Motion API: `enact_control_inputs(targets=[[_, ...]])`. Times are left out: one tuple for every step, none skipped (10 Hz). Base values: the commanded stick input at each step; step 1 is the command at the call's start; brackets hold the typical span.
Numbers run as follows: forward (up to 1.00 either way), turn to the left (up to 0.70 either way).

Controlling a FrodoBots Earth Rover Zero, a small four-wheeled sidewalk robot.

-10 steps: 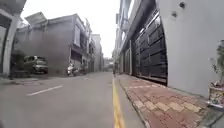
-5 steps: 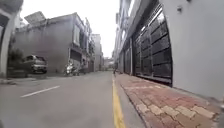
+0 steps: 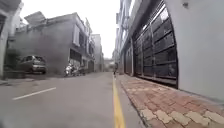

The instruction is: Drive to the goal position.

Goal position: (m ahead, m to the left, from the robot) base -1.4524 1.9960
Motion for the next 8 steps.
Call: enact_control_inputs(targets=[[0.47,0.01],[0.47,0.01],[0.47,0.01],[0.47,0.01],[0.47,0.01],[0.47,0.01],[0.47,0.01],[0.47,0.01]])
